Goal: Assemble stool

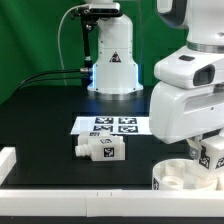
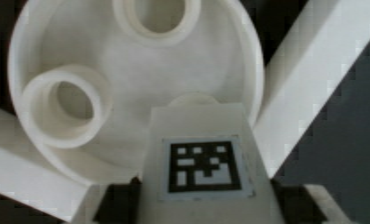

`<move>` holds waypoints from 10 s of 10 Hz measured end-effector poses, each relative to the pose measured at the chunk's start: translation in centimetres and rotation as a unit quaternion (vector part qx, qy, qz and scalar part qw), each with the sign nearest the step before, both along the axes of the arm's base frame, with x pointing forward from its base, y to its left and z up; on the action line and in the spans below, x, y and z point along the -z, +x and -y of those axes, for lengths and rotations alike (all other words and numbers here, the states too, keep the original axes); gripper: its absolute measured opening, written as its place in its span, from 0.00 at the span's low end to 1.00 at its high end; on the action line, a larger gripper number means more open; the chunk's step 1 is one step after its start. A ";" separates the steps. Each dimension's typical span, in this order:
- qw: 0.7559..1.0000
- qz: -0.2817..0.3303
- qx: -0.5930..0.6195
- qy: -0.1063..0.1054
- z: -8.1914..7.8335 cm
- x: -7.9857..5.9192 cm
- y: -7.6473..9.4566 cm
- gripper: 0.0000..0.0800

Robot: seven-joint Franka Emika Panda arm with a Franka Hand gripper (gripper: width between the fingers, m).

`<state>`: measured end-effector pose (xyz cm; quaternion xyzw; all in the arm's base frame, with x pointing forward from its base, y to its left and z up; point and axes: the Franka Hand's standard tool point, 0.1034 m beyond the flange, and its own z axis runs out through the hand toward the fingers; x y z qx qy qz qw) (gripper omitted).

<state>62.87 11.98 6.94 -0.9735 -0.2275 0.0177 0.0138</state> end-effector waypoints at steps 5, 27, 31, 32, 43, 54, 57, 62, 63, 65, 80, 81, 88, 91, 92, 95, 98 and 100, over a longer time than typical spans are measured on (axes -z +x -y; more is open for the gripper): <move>0.938 0.021 0.345 0.034 0.5 0.1 0.0 0.42; 0.998 0.054 -0.032 0.027 1.4 -3.1 0.5 0.81; 0.967 0.057 -0.249 0.001 1.8 -2.6 0.3 0.81; 0.941 0.055 -0.335 -0.013 0.8 -2.3 0.5 0.81; 0.800 0.021 -0.598 -0.050 0.9 -0.4 0.6 0.48; 0.999 0.006 0.041 -0.014 0.7 -0.1 0.4 0.42; 0.973 -0.011 0.230 0.017 0.9 0.0 0.4 0.42; 0.862 -0.009 0.507 0.021 0.5 0.1 0.4 0.42; 0.798 0.006 0.601 0.033 0.3 0.1 0.3 0.42; 0.756 -0.002 0.654 0.037 0.2 0.1 0.2 0.42; 0.634 -0.028 0.770 0.070 -0.5 -2.4 0.9 0.80; 0.683 -0.023 0.727 0.066 -1.0 -2.5 0.7 0.80; 0.951 0.020 0.307 0.041 -0.8 -1.8 0.1 0.81; 0.970 0.028 0.239 0.040 -0.5 -1.8 0.3 0.81; 0.987 0.036 0.153 0.031 -0.4 -2.0 0.3 0.81; 0.984 0.009 -0.175 0.019 -0.1 -2.3 -0.2 0.81; 0.966 0.013 -0.258 0.010 0.6 -2.2 0.3 0.81; 0.938 0.011 -0.347 -0.001 0.2 -1.2 0.2 0.81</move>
Offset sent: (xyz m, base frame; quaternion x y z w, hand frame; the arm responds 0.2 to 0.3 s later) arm -0.0059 0.0119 -0.0096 0.1159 0.1045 0.4865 0.8596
